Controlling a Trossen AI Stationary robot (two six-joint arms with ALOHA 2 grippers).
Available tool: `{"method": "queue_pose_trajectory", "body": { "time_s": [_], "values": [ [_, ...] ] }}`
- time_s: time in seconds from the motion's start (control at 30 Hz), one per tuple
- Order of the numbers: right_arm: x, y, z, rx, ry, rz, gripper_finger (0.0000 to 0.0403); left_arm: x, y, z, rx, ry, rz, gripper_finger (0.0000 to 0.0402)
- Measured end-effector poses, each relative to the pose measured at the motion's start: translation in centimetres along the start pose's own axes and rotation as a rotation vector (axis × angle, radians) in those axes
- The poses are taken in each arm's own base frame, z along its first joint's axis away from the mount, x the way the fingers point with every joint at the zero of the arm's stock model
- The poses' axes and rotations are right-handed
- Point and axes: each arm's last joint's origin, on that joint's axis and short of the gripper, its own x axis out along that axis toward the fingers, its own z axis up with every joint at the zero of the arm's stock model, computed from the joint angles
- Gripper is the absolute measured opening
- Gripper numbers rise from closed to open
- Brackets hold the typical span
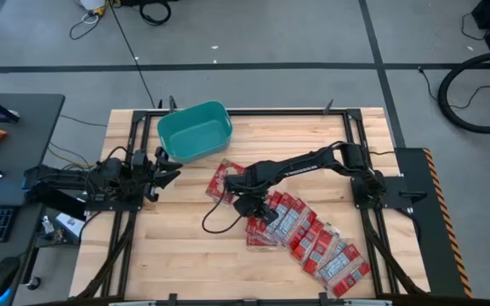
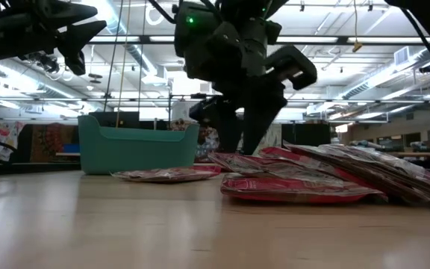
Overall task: Sort popcorn bags into baskets
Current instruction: Put the popcorn bag into the green bin
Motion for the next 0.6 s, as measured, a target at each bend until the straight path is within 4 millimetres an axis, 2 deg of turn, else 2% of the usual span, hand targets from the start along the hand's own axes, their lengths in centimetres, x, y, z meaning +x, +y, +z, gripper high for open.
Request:
{"method": "queue_pose_trajectory", "body": {
  "time_s": [0.27, 0.6],
  "values": [
    [0.79, 0.02, -0.99, -0.037, 0.078, -0.047, 0.0151, 0.0, 0.0, 0.0, 0.001, 0.0, 0.0, 0.0121],
    [0.77, -0.11, -1.12, -0.101, 0.102, -0.072, 0.0057, 0.0, 0.0, 0.0, 0.001, 0.0, 0.0, 0.0121]
  ]
}}
